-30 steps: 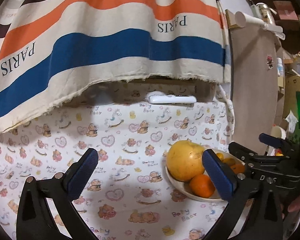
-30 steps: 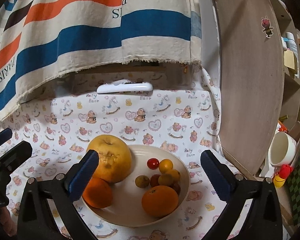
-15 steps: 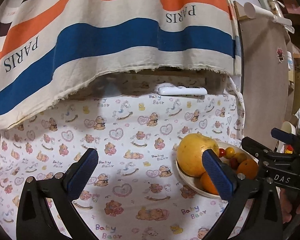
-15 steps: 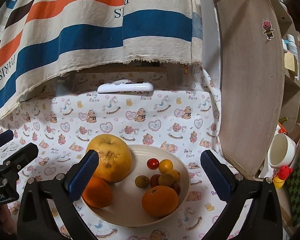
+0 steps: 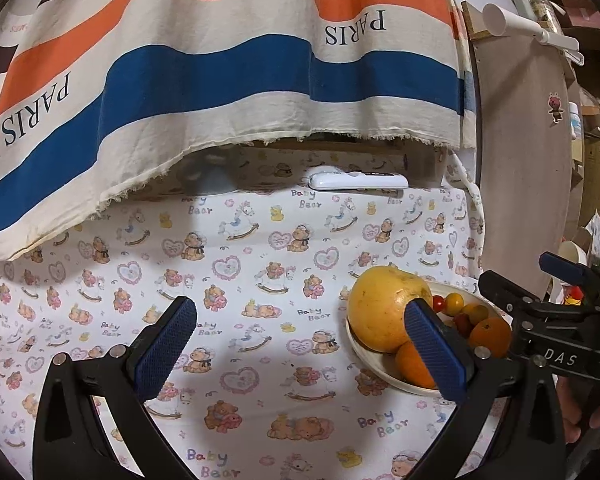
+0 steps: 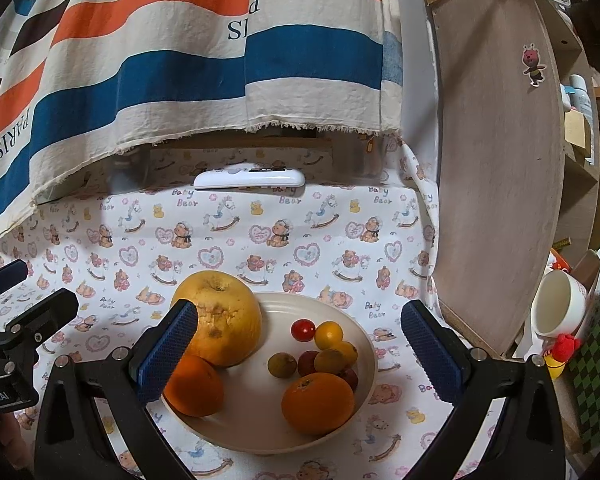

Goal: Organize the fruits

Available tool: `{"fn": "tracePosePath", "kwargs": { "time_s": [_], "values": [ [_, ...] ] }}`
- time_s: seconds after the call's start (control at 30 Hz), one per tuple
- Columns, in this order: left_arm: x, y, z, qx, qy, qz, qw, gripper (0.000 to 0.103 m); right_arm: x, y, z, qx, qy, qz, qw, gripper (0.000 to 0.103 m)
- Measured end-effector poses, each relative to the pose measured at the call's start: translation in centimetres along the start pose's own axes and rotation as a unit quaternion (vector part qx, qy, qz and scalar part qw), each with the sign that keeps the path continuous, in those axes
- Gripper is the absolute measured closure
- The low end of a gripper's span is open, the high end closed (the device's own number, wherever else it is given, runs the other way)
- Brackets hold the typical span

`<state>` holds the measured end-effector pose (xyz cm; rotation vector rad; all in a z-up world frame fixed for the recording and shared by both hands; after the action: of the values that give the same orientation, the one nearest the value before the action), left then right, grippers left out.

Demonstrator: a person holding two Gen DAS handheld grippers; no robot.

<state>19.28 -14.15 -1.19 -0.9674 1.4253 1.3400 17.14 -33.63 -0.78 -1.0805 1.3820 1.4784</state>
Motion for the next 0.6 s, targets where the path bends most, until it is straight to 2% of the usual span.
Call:
{"fn": "tracePosePath", "kwargs": {
  "time_s": [0.6],
  "values": [
    [0.01,0.01,-0.05,-0.001,0.000,0.000,1.0000,0.000,-0.11,-0.05,-0.09,-0.001,0.001,0.000,1.000,0.001]
  ]
}}
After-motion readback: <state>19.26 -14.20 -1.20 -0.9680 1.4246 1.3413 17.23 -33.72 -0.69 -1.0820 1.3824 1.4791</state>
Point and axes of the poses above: each gripper's, at about its wrist camera, not at the fingertips, and y roughly against the way its jaws point, z to its left, x to its underside, the point moved 6 cm from there along -y, roughly the way its jaws point, and after that the axes turned 12 degrees about -x, right-handed, at the moved point
